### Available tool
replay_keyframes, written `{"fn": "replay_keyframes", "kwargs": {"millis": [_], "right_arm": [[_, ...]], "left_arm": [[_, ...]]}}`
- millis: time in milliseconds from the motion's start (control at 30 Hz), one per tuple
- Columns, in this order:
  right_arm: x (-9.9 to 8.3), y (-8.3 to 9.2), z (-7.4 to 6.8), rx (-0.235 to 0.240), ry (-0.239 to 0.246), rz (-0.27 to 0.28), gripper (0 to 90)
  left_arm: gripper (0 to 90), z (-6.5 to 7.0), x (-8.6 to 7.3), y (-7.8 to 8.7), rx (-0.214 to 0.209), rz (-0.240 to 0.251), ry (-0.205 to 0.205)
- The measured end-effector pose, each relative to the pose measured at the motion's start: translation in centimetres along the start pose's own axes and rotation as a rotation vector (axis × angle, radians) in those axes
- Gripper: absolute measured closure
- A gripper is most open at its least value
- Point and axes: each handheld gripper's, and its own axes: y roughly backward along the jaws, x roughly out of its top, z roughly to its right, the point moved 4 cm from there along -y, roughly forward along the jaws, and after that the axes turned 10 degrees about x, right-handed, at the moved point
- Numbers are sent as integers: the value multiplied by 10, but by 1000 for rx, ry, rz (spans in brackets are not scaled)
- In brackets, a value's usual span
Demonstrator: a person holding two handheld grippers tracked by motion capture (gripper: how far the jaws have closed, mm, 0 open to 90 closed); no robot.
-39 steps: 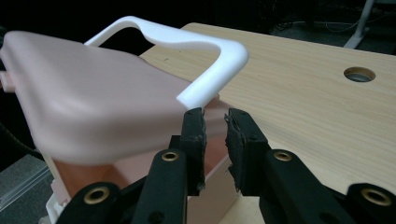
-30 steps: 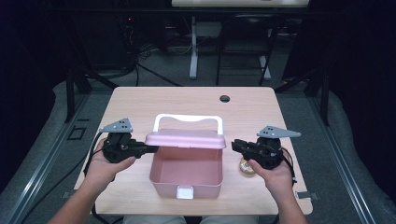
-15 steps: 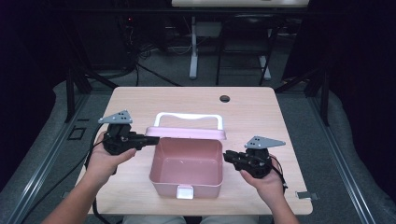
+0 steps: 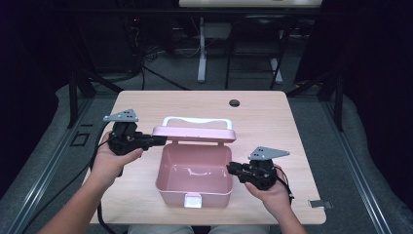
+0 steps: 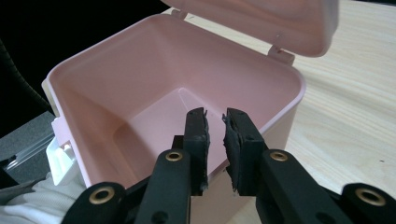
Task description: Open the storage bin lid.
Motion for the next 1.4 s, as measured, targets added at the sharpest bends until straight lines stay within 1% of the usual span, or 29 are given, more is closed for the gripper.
{"fn": "replay_keyframes", "kwargs": {"millis": [133, 300, 467, 567, 633, 700, 733, 967, 1033, 1067, 1133, 1267, 1400], "right_arm": [[-2, -5, -1, 8, 1, -12, 798], [-5, -10, -4, 22, 5, -27, 807], [-6, -13, -5, 32, 12, -33, 816], [-7, -14, -5, 33, 14, -37, 827], [-8, -15, -6, 34, 21, -45, 864], [-8, -16, -7, 37, 19, -53, 872], [-9, -18, -7, 46, 24, -62, 883], [-12, -23, -10, 62, 39, -83, 892], [-12, -24, -11, 65, 41, -85, 892], [-12, -25, -11, 56, 52, -85, 890], [-12, -25, -10, 48, 53, -80, 890], [-13, -26, -9, 55, 41, -69, 893], [-13, -28, -9, 67, 37, -70, 893]], "left_arm": [[895, -2, 4, -1, 12, 0, -5], [895, -5, 11, -2, 13, 11, 4], [895, -7, 15, -4, 16, 12, 11], [896, -8, 15, -5, 17, 12, 12], [895, -9, 16, -5, 19, 11, 15], [896, -10, 17, -6, 21, 11, 17], [895, -11, 17, -7, 21, 9, 20], [895, -14, 18, -8, 28, 6, 24], [895, -15, 18, -8, 29, 8, 26], [895, -16, 19, -8, 31, 8, 28], [894, -17, 19, -7, 32, 7, 29], [894, -17, 19, -8, 33, 6, 31], [894, -18, 19, -8, 32, 7, 33]]}}
